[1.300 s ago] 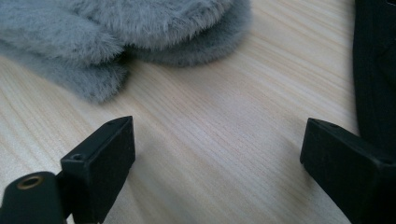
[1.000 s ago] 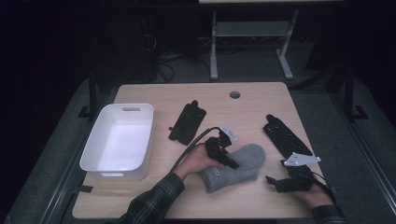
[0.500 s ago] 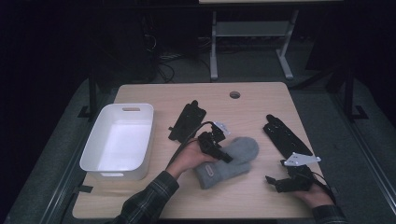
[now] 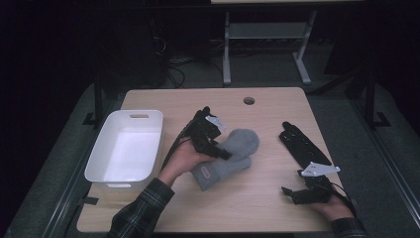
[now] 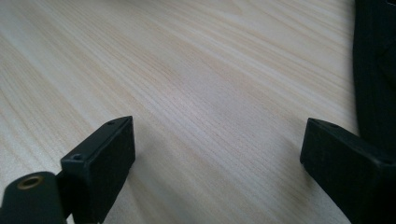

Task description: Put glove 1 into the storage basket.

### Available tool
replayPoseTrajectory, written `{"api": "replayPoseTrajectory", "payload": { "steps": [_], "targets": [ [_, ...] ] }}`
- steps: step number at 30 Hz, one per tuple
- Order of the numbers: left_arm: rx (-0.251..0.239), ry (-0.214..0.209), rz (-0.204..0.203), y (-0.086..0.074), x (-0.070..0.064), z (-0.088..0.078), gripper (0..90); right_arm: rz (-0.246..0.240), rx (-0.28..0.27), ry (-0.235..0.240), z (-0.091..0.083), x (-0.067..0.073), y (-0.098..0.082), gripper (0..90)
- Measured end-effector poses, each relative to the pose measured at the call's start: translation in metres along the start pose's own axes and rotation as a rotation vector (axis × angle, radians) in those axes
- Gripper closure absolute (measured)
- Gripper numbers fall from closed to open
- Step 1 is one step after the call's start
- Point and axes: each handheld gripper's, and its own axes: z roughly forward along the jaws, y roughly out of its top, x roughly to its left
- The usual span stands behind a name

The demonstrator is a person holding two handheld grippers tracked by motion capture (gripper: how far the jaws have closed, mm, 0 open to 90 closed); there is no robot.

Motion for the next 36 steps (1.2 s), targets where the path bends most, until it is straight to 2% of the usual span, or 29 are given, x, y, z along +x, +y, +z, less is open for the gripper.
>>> {"api": "replayPoseTrajectory", "payload": {
  "steps": [6,9,17,22,24,28,36],
  "targets": [
    [-0.011,0.047,-0.009,0.003,0.001,-0.029,72.5,0.001,0.000,0.001,0.000,0.000,0.000,10.0],
    [-0.013,0.071,-0.001,0.003,0.003,-0.047,72.6,-0.001,-0.001,0.000,0.000,0.000,0.000,10.0],
    [-0.055,0.138,-0.043,-0.003,0.009,-0.089,72.6,0.000,-0.001,0.000,0.000,0.000,0.000,10.0],
    [-0.083,0.182,-0.081,-0.016,0.019,-0.114,72.6,0.001,0.000,0.000,0.000,0.000,0.000,10.0],
    [-0.096,0.196,-0.114,-0.023,0.023,-0.124,72.6,0.000,0.000,0.000,0.000,0.000,0.000,10.0],
    [-0.101,0.230,-0.138,-0.036,0.030,-0.141,72.6,-0.001,-0.001,0.000,0.000,0.000,0.000,10.0],
    [-0.140,0.284,-0.203,-0.063,0.040,-0.174,72.7,0.000,0.000,-0.002,0.000,0.000,0.000,10.0]
  ]
}}
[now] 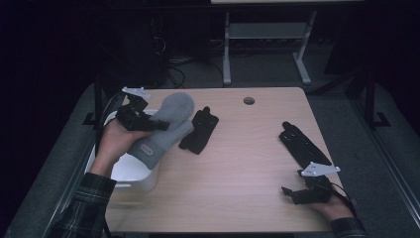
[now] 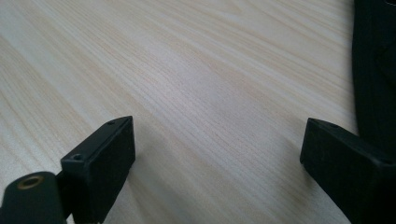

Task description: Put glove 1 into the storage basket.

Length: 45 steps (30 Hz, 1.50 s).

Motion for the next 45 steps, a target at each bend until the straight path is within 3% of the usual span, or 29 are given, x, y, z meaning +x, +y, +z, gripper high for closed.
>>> {"api": "replayPoseTrajectory", "payload": {
  "steps": [5,10,16,23,34,40,45],
  "targets": [
    [-0.001,0.030,-0.030,-0.014,0.014,-0.016,72.8,0.001,0.000,-0.001,0.000,0.000,0.000,10.0],
    [-0.020,0.064,-0.086,-0.032,0.029,-0.032,72.8,0.001,0.000,-0.001,0.000,0.000,0.000,10.0],
    [-0.010,0.079,-0.141,-0.056,0.046,-0.036,72.8,0.002,0.000,-0.002,0.000,0.000,0.000,10.0],
    [0.013,0.075,-0.217,-0.084,0.069,-0.019,72.8,0.004,0.000,-0.004,0.000,0.000,0.000,10.0],
    [0.087,0.072,-0.278,-0.107,0.095,0.017,72.3,0.004,0.000,-0.004,0.000,0.000,0.000,10.0],
    [0.158,0.096,-0.264,-0.113,0.106,0.032,70.6,0.004,0.000,-0.004,0.000,0.000,0.000,10.0],
    [0.165,0.115,-0.259,-0.117,0.110,0.039,65.3,0.003,0.000,-0.004,0.000,0.000,0.000,10.0]
  ]
}}
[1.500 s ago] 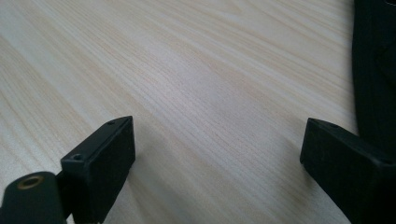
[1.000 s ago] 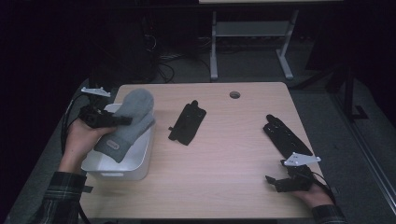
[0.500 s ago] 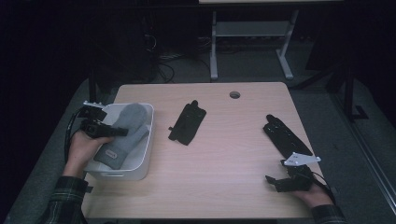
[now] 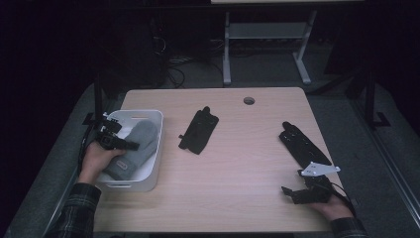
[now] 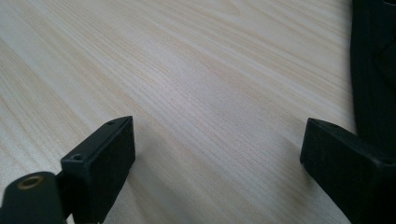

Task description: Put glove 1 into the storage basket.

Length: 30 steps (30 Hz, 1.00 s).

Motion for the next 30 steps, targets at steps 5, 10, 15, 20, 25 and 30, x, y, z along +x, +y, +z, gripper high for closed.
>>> {"api": "replayPoseTrajectory", "payload": {
  "steps": [5,10,15,20,25,30],
  "targets": [
    [0.010,0.055,0.025,0.001,-0.001,0.001,50.0,0.000,0.000,0.000,0.000,0.000,0.000,10.0],
    [-0.031,0.099,0.014,0.001,0.001,-0.003,32.6,0.000,0.000,0.000,0.000,0.000,0.000,10.0],
    [-0.040,0.116,0.017,0.001,0.000,-0.005,25.4,0.000,0.000,0.000,0.000,0.000,0.000,10.0],
    [-0.074,0.140,0.016,0.004,-0.001,-0.012,20.5,0.000,0.000,0.000,0.000,0.000,0.000,10.0],
    [-0.109,0.149,0.020,0.008,-0.005,-0.021,17.4,0.000,0.000,0.000,0.000,0.000,0.000,10.0],
    [-0.154,0.122,0.046,0.014,-0.017,-0.029,17.4,0.000,0.000,0.000,0.000,0.000,0.000,10.0]
  ]
}}
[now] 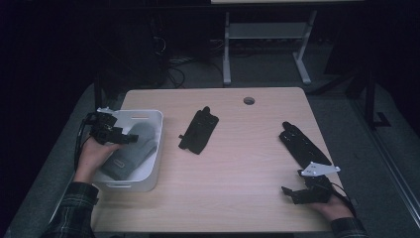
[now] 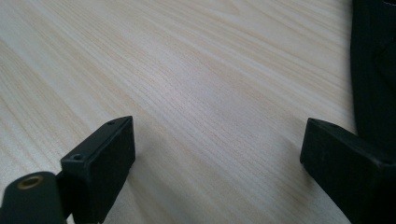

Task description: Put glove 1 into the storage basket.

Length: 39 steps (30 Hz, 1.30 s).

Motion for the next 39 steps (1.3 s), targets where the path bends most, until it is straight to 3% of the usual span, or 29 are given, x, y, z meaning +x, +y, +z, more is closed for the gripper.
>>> {"api": "replayPoseTrajectory", "payload": {
  "steps": [2,10,23,31,35,39],
  "targets": [
    [-0.019,-0.025,-0.002,0.003,-0.007,-0.002,17.4,0.000,0.000,0.000,0.000,0.000,0.000,10.0],
    [-0.062,-0.076,0.069,0.018,-0.042,-0.003,17.5,0.000,0.001,0.000,0.000,0.000,0.000,9.9],
    [-0.088,-0.191,0.180,0.035,-0.118,0.013,17.5,0.005,0.011,0.000,0.000,0.001,0.001,10.4],
    [-0.100,-0.256,0.242,0.035,-0.161,0.024,17.4,-0.015,0.044,-0.007,-0.005,0.000,0.007,26.8],
    [-0.090,-0.287,0.269,0.030,-0.182,0.034,17.4,0.003,0.043,-0.006,-0.010,-0.001,0.011,40.7],
    [-0.071,-0.310,0.287,0.021,-0.194,0.049,17.4,0.003,0.038,-0.004,-0.013,-0.002,0.017,55.5]
  ]
}}
